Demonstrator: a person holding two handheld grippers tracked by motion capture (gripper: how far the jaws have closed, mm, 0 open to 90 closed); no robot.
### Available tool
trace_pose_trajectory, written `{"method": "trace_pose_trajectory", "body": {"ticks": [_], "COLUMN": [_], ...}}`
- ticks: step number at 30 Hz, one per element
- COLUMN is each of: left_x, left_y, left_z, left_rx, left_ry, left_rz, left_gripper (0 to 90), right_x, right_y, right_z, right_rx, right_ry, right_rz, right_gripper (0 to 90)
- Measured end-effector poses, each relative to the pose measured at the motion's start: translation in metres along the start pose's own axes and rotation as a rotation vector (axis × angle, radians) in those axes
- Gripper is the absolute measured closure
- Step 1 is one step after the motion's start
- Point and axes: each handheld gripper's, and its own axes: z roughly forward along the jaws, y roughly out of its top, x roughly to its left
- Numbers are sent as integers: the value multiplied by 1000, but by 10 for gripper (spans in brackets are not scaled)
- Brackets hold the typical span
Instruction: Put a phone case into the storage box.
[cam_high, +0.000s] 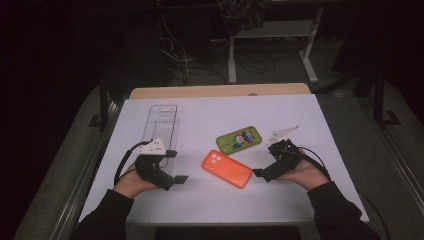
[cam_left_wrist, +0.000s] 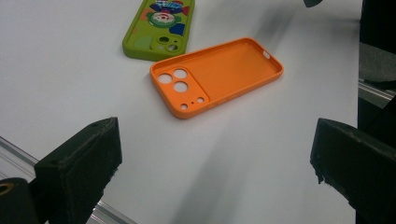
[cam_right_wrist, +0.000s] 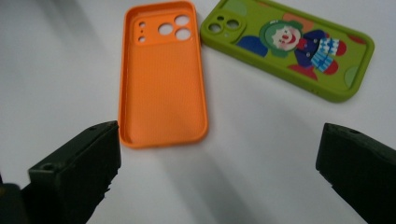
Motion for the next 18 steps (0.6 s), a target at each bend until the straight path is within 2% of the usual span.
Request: {"method": "trace_pose_trajectory", "body": {"ticks": [6, 18], "left_x": [0, 1], "left_y": [0, 0], "left_z": [-2, -3], "left_rx": [-6, -7], "left_ry": [1, -6], "left_rz": [-2, -8], "left_gripper": [17, 16], "right_x": [4, 19], "right_y": [14, 45], "right_z": [10, 48], "right_rx": [13, 18], "right_ry": [-2, 16], "right_rz": [-15, -41], "right_gripper": [0, 0]}}
